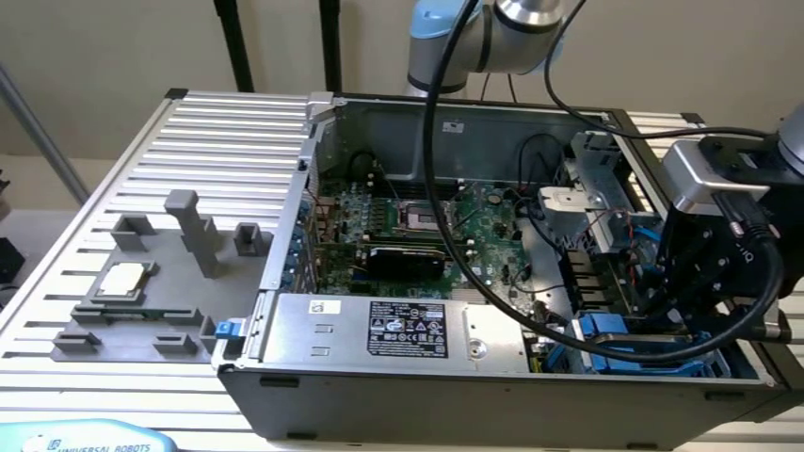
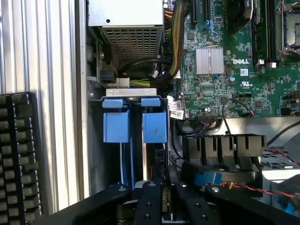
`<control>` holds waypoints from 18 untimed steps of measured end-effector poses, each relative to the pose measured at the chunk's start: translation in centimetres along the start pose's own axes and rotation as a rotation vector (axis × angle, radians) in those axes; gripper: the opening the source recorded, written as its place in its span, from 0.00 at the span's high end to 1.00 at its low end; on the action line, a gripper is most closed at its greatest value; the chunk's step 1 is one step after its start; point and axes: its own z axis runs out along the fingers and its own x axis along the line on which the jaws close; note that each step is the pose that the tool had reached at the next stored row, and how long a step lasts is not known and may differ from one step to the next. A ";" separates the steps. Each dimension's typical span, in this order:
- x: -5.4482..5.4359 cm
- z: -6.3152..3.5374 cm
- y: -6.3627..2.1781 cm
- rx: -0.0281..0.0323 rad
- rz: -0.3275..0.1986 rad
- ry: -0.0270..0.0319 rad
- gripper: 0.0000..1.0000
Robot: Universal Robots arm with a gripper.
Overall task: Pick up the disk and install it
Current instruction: 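Insert the first disk wire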
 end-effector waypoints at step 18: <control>0.0 -3.54 1.35 -0.0003 0.000 0.0012 0.75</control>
